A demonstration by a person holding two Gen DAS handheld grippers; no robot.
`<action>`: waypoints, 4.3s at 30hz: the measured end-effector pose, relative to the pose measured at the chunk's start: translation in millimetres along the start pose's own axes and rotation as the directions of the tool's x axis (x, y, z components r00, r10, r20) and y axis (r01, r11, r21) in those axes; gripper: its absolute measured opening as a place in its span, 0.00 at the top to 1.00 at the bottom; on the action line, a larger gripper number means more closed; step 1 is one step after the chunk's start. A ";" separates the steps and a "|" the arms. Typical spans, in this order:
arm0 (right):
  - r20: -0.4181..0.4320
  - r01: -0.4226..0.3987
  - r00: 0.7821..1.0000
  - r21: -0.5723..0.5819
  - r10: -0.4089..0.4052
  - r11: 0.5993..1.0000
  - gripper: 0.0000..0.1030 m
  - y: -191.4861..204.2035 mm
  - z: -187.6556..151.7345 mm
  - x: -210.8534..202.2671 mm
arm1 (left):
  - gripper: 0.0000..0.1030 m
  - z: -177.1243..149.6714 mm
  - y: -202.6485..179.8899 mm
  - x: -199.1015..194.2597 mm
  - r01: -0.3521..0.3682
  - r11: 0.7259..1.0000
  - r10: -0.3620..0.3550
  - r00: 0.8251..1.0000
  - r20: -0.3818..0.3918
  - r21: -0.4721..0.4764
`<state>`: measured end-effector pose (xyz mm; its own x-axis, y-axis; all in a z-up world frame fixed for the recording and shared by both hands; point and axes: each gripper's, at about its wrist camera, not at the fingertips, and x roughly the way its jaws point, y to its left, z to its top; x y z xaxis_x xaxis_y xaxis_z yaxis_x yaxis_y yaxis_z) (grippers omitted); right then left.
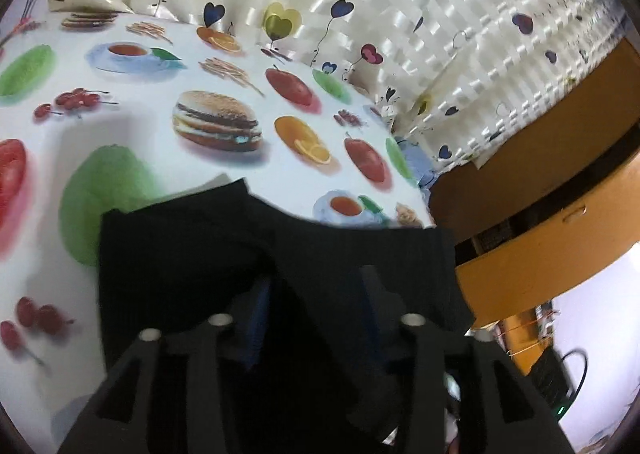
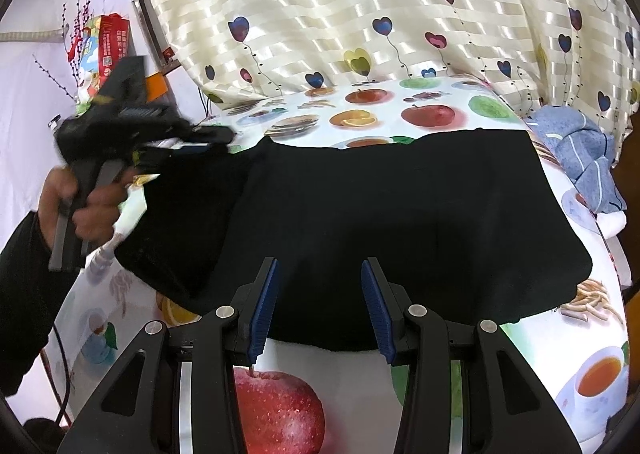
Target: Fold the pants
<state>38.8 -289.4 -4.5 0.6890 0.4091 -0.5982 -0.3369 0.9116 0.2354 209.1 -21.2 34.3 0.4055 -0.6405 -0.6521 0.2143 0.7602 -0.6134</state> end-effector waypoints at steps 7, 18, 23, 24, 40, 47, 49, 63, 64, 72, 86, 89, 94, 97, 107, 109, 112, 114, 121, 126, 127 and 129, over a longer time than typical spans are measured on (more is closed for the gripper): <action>0.012 -0.068 0.998 -0.029 0.068 0.997 0.57 15.7 4.9 1.6 | 0.40 -13.8 -10.2 -35.5 0.038 0.995 -0.048 0.992 0.115 0.093; 0.014 -0.146 0.988 -0.277 0.156 0.950 0.52 85.9 11.5 5.0 | 0.40 -64.7 36.8 -116.9 -0.134 0.991 0.122 0.942 0.314 0.017; -0.045 -0.114 0.993 -0.515 0.107 0.849 0.52 137.5 3.5 34.6 | 0.40 -95.7 54.4 -140.6 -0.169 0.985 0.170 0.922 0.349 -0.034; -0.055 -0.114 0.993 -0.545 0.101 0.831 0.52 144.9 3.5 40.4 | 0.40 -101.8 55.1 -144.4 -0.177 0.983 0.179 0.917 0.357 -0.037; -0.240 -0.242 0.957 -0.355 0.163 0.903 0.98 127.6 23.8 105.6 | 0.40 -144.1 57.5 -165.1 -0.178 0.983 0.177 0.912 0.370 -0.033; -0.074 -0.179 0.981 0.011 0.179 0.984 0.98 54.0 49.3 76.4 | 0.40 -143.9 50.4 -145.2 -0.210 0.978 0.197 0.922 0.334 0.003; -0.053 -0.117 0.991 0.103 0.123 0.988 0.96 28.6 50.1 72.1 | 0.40 -141.5 49.4 -134.0 -0.227 0.974 0.213 0.928 0.306 0.012; -0.058 -0.082 0.994 0.146 0.091 0.986 0.74 -1.3 26.7 55.0 | 0.68 -127.5 33.9 -65.3 -0.394 0.918 0.384 0.912 0.146 0.045; -0.059 -0.087 0.994 0.136 0.096 0.987 0.74 1.3 26.0 56.1 | 0.82 -127.0 33.0 -63.4 -0.412 0.910 0.402 0.905 0.141 0.050; -0.085 -0.114 0.989 0.102 0.123 0.988 0.74 13.1 18.6 58.0 | 0.92 -145.6 53.5 -99.8 -0.304 0.950 0.311 0.928 0.205 -0.066; -0.038 -0.119 0.992 0.052 0.121 0.992 0.74 16.0 19.6 41.7 | 0.51 -111.5 58.5 -106.3 -0.375 0.927 0.364 0.902 0.230 0.001; -0.006 -0.095 0.995 0.093 0.096 0.991 0.74 0.4 21.4 31.0 | 0.51 -79.3 67.9 -80.7 -0.443 0.897 0.435 0.881 0.183 0.000; 0.062 -0.003 0.998 0.206 -0.010 0.979 0.57 -47.4 18.0 -2.0 | 0.61 -67.0 73.5 -58.2 -0.559 0.828 0.541 0.818 0.197 0.048; 0.082 0.066 0.992 0.289 -0.093 0.955 0.57 -77.0 11.5 -21.2 | 0.70 -69.1 75.4 -60.9 -0.560 0.829 0.545 0.811 0.213 0.012; 0.044 0.142 0.980 0.529 -0.193 0.837 0.56 -120.2 -19.5 -51.3 | 0.71 -83.4 56.1 -93.1 -0.530 0.847 0.516 0.802 0.300 -0.041; 0.019 0.134 0.984 0.565 -0.175 0.814 0.56 -124.7 -26.2 -47.8 | 0.70 -92.4 37.8 -96.9 -0.501 0.866 0.476 0.817 0.325 -0.009; -0.006 0.093 0.994 0.597 -0.111 0.797 0.56 -130.0 -31.2 -36.3 | 0.70 -107.4 7.4 -82.5 -0.444 0.892 0.403 0.866 0.297 0.086; 0.003 0.082 0.995 0.598 -0.104 0.797 0.56 -130.0 -28.9 -33.9 | 0.70 -115.4 -8.9 -62.8 -0.405 0.902 0.362 0.899 0.248 0.152; 0.021 0.073 0.994 0.623 -0.110 0.779 0.53 -133.5 -22.9 -27.7 | 0.67 -124.5 -37.5 -4.4 -0.432 0.859 0.399 0.901 0.170 0.275; 0.029 0.082 0.992 0.621 -0.127 0.780 0.53 -127.4 -24.2 -27.4 | 0.62 -125.2 -44.4 1.1 -0.462 0.834 0.424 0.886 0.187 0.300; 0.022 0.091 0.991 0.610 -0.132 0.787 0.53 -126.0 -22.5 -26.4 | 0.62 -126.7 -43.8 0.4 -0.461 0.835 0.421 0.887 0.190 0.300; 0.017 0.098 0.991 0.603 -0.135 0.792 0.52 -127.4 -19.7 -25.0 | 0.62 -126.9 -40.3 -3.5 -0.446 0.849 0.408 0.894 0.184 0.282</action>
<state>51.8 -416.5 -34.7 0.7387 0.2831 -0.6117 0.1875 0.7854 0.5899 86.2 -63.4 4.8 0.6138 -0.2421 -0.7514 0.2519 0.9621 -0.1043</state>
